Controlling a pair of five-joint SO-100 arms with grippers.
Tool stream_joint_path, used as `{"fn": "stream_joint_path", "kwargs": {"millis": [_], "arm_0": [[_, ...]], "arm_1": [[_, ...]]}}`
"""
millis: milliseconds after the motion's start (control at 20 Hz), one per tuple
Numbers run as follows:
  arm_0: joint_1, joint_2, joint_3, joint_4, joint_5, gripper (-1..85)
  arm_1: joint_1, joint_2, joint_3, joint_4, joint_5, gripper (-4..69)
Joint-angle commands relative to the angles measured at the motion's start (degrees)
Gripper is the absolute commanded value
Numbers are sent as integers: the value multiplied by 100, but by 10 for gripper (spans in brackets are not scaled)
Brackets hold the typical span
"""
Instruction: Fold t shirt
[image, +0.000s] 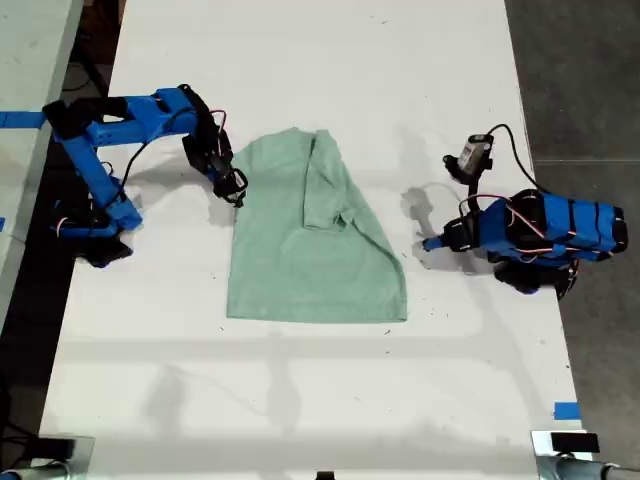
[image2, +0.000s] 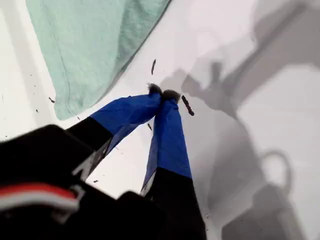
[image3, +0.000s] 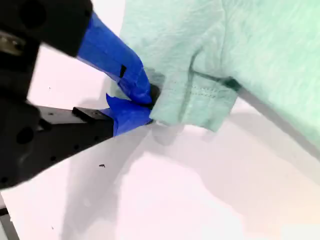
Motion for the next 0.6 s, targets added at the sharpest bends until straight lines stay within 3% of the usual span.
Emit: {"fn": "stream_joint_path", "kwargs": {"millis": [0, 300, 550], "arm_0": [[185, -88, -53, 229, -229, -2], [914, 668, -2452, 2039, -879, -2], [1468, 483, -4069, 2109, -905, -2]], "arm_1": [[-88, 88, 413, -62, -26, 14], [-79, 88, 413, -62, -44, 14], [-88, 88, 413, -62, -53, 14]]}}
